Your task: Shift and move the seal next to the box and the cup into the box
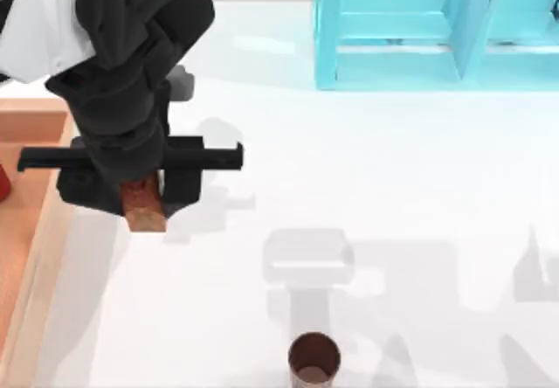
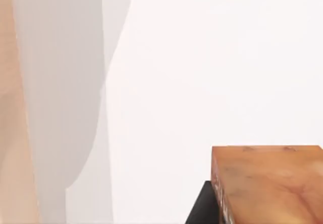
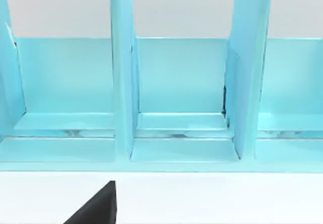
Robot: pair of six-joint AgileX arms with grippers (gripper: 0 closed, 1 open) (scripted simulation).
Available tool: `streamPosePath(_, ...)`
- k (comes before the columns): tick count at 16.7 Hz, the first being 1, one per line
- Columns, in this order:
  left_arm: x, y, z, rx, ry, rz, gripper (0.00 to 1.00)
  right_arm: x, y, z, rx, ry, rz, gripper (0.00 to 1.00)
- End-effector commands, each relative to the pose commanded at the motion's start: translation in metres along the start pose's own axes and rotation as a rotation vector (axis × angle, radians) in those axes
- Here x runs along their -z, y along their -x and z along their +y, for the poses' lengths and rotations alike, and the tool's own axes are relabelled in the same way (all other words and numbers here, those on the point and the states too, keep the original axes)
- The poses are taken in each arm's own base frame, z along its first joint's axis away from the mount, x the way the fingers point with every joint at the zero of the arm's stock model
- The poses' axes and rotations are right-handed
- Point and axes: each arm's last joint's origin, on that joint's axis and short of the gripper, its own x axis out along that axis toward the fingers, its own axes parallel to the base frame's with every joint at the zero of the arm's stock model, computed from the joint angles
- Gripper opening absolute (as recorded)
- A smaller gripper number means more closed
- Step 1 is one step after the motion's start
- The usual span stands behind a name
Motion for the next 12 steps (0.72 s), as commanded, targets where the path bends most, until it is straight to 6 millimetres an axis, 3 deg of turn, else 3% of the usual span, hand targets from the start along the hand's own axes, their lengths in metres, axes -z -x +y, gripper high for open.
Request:
streamPosePath(3, 0.046, -0.001, 0.023, 0.0, -0.002, 0.001, 0.0, 0.0, 0.0, 0.0, 0.0, 0.0, 0.0, 1.0)
streamPosePath(5, 0.066, -0.003, 0.033, 0.006, -0.002, -0.008, 0.0, 0.0, 0.0, 0.0, 0.0, 0.0, 0.0, 1.0)
streamPosePath(7, 0.076, -0.004, 0.038, 0.009, -0.002, -0.013, 0.0, 0.0, 0.0, 0.0, 0.0, 0.0, 0.0, 1.0)
streamPosePath(12, 0.076, -0.005, 0.04, 0.006, 0.0, -0.01, 0.0, 0.0, 0.0, 0.0, 0.0, 0.0, 0.0, 1.0)
